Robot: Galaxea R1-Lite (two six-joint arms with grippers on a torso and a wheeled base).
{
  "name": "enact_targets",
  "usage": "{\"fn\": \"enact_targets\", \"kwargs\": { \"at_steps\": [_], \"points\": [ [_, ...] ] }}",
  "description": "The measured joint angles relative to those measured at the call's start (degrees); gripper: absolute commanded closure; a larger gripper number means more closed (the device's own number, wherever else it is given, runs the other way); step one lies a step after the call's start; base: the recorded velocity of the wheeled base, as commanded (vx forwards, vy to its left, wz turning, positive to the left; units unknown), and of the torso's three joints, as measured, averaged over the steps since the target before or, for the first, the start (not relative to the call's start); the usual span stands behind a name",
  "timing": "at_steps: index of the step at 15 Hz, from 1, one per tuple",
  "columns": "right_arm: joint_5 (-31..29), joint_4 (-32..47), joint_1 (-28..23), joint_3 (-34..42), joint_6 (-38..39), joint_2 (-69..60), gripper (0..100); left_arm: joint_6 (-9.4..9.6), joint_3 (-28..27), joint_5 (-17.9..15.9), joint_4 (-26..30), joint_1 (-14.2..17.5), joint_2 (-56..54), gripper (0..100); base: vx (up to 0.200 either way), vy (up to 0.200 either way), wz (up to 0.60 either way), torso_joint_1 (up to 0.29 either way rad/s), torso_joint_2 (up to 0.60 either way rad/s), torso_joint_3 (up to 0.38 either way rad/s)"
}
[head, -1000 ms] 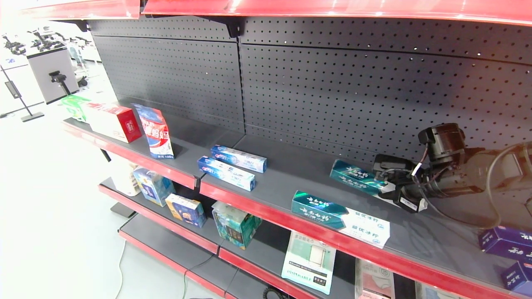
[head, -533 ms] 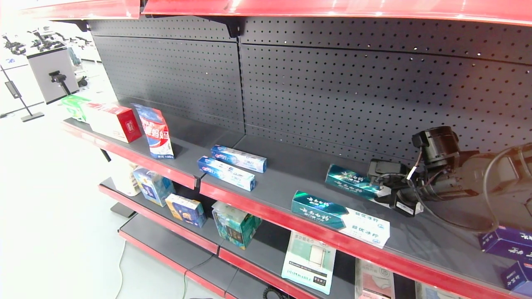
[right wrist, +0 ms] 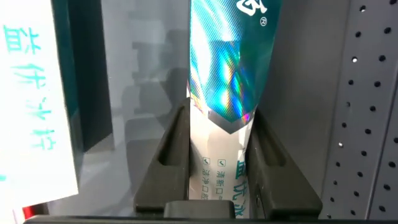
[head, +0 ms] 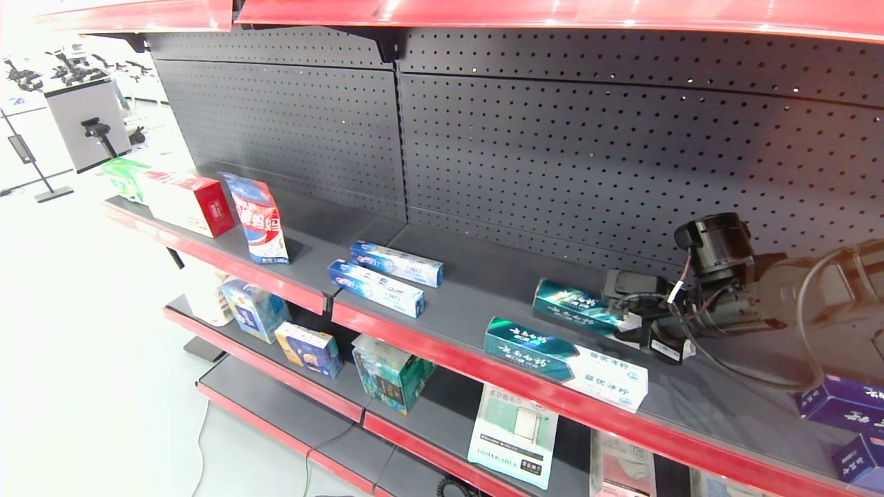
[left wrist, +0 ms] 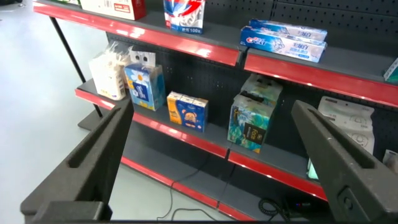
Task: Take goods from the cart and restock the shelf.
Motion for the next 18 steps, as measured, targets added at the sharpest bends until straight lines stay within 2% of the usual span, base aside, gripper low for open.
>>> {"fn": "enact_targets", "kwargs": {
  "at_steps": [11,12,18],
  "points": [
    [0.0,0.0,1.3,0.1,0.1,0.9,100,0.0,0.0,0.0,0.0,0.0,0.0,0,0.0,0.0,0.0,0.0,0.0,0.0],
    [0.0,0.0,1.4,0.1,0.1,1.0,0,0.02,0.0,0.0,0.0,0.0,0.0,0,0.0,0.0,0.0,0.0,0.0,0.0],
    [0.0,-0.3,1.9,0.2,0.3,1.3,0,0.0,0.0,0.0,0.0,0.0,0.0,0,0.0,0.0,0.0,0.0,0.0,0.0]
  ]
}}
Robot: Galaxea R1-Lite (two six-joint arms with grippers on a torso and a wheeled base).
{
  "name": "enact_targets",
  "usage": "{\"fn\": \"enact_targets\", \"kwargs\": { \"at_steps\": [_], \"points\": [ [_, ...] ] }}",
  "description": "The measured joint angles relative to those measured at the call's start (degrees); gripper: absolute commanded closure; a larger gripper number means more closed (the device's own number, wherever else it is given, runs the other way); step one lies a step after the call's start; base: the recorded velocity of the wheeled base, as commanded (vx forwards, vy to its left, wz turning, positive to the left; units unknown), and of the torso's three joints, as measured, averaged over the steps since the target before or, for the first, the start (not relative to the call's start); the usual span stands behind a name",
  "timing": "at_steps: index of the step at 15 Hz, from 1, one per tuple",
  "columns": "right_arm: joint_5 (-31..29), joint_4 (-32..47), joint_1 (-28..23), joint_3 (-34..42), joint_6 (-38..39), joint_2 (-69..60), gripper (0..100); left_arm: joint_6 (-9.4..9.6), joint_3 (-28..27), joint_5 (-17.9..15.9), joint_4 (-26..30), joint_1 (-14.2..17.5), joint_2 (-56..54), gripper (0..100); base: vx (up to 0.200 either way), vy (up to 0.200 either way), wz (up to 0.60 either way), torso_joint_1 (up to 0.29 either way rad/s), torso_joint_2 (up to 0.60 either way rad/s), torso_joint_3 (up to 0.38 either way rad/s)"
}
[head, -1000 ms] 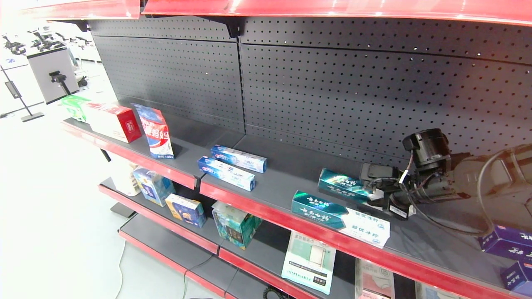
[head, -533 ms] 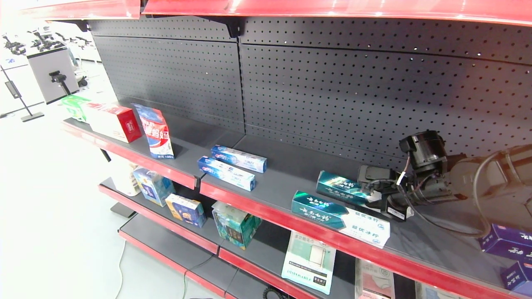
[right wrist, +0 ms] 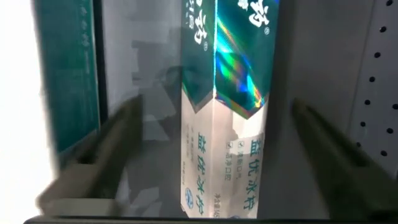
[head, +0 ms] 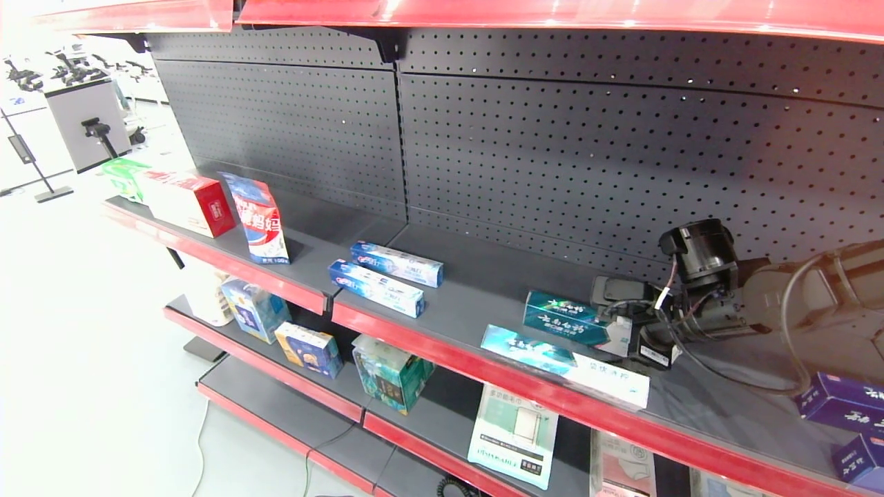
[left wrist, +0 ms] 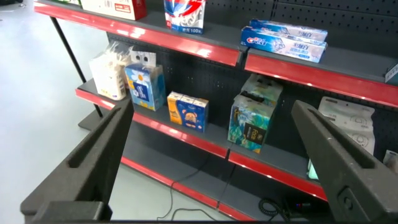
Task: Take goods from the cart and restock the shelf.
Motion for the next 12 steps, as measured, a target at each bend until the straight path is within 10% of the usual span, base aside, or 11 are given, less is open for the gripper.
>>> {"fn": "enact_targets", "kwargs": {
  "at_steps": [12],
  "points": [
    [-2.0,-0.1,-4.7,-0.3,2.7,-1.5,0,0.0,0.0,0.0,0.0,0.0,0.0,0,0.0,0.0,0.0,0.0,0.0,0.0]
  ]
}}
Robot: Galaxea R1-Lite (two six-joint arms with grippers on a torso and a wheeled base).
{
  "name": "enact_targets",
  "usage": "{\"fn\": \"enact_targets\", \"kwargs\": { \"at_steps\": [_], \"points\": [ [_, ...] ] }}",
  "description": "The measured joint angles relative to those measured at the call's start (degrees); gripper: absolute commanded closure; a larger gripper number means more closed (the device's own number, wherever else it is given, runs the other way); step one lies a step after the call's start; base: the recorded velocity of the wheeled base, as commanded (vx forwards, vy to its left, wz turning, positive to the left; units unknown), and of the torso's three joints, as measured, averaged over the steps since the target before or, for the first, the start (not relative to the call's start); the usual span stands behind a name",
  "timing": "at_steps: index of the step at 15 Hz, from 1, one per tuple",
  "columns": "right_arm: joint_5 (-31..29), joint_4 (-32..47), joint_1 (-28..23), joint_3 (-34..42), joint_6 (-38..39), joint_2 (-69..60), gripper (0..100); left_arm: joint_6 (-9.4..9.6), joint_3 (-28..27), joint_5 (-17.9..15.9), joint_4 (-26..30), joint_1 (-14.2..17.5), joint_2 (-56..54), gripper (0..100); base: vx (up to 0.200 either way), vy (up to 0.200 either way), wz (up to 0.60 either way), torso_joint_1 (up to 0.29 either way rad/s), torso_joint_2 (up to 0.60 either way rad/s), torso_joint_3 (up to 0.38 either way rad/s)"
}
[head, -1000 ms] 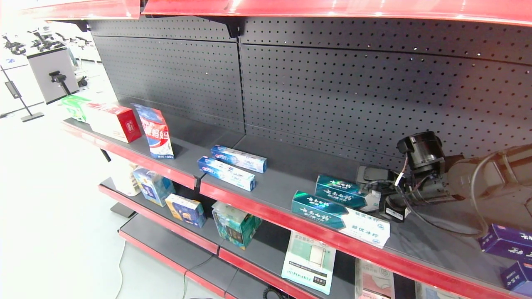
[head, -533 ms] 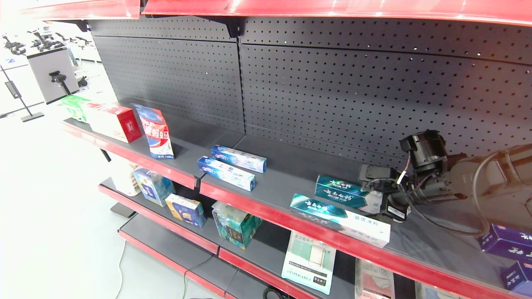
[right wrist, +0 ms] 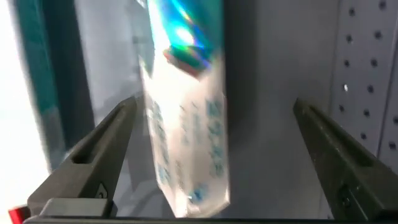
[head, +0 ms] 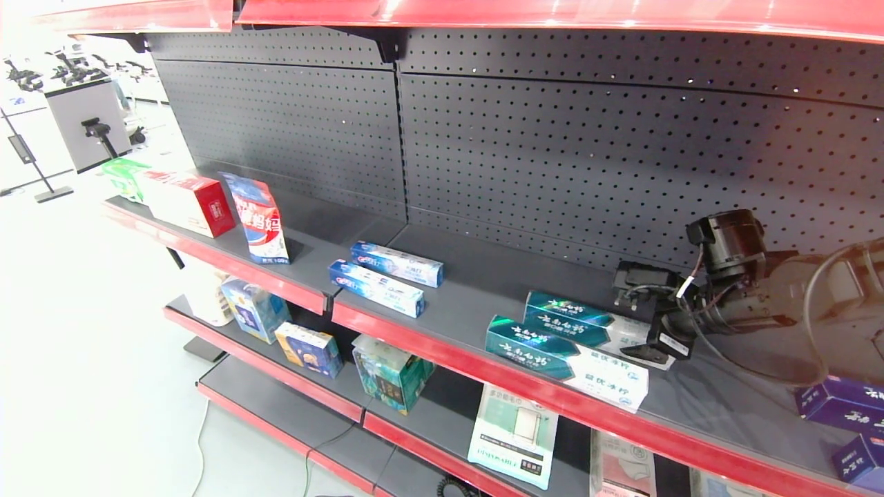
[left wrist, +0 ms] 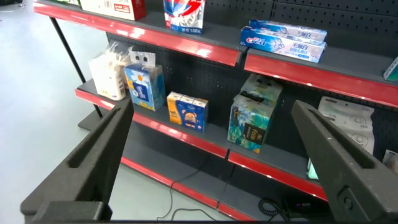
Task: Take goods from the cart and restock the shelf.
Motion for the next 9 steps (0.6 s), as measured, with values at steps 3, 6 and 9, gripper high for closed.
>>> {"fn": "enact_targets", "kwargs": {
  "at_steps": [3,6,9],
  "points": [
    [-0.4,0.1,-1.5,0.9,1.3,-1.0,0,0.0,0.0,0.0,0.0,0.0,0.0,0,0.0,0.0,0.0,0.0,0.0,0.0],
    [0.0,0.2,-2.6,2.2,2.9,-2.4,0,0.02,0.0,0.0,0.0,0.0,0.0,0,0.0,0.0,0.0,0.0,0.0,0.0],
    [0.9,0.2,-3.5,3.9,9.7,-4.1,0,0.02,0.0,0.0,0.0,0.0,0.0,0,0.0,0.0,0.0,0.0,0.0,0.0]
  ]
}}
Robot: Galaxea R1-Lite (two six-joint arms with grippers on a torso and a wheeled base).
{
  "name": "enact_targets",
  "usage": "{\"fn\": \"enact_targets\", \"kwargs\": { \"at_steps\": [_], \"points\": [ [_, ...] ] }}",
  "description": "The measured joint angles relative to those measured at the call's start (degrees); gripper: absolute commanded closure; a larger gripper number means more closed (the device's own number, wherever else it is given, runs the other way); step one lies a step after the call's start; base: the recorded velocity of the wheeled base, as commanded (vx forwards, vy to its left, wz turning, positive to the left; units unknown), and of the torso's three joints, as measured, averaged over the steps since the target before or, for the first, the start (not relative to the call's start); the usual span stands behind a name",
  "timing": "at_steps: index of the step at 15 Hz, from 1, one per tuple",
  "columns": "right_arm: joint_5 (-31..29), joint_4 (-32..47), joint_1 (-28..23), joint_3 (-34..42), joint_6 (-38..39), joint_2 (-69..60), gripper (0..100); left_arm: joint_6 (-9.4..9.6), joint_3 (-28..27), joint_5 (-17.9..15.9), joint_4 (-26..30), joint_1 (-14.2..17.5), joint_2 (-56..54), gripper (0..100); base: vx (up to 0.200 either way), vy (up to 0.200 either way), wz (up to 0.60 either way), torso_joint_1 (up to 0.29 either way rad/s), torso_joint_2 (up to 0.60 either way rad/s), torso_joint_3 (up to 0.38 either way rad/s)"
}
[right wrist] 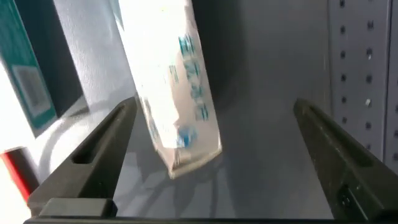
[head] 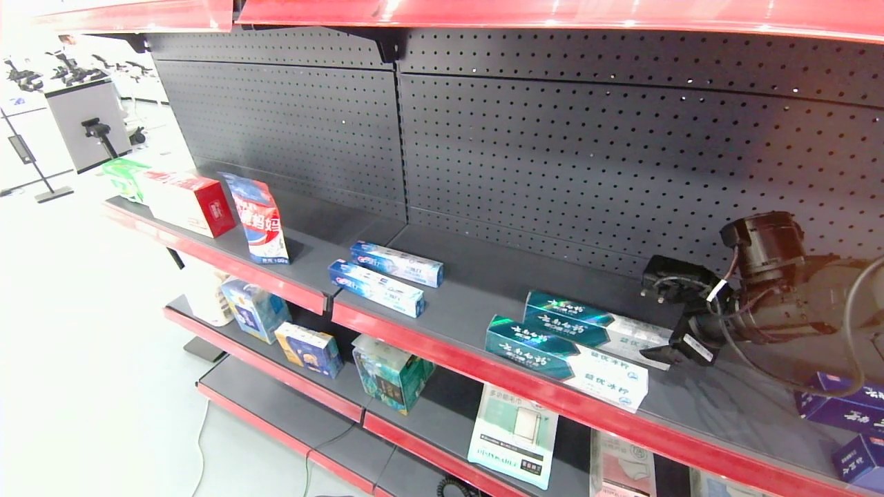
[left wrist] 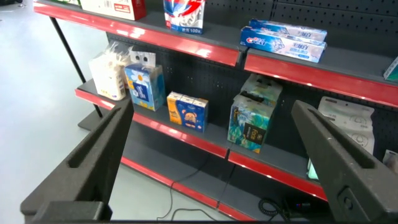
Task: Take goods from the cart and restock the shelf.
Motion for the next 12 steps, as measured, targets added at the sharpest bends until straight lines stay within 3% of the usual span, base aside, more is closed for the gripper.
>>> {"fn": "enact_targets", "kwargs": {
  "at_steps": [4,12],
  "points": [
    [0.3,0.0,-0.5,2.6,7.3,-2.4,0,0.0,0.0,0.0,0.0,0.0,0.0,0,0.0,0.0,0.0,0.0,0.0,0.0],
    [-0.2,0.1,-4.0,5.8,7.8,-5.9,0,0.0,0.0,0.0,0.0,0.0,0.0,0,0.0,0.0,0.0,0.0,0.0,0.0]
  ]
}}
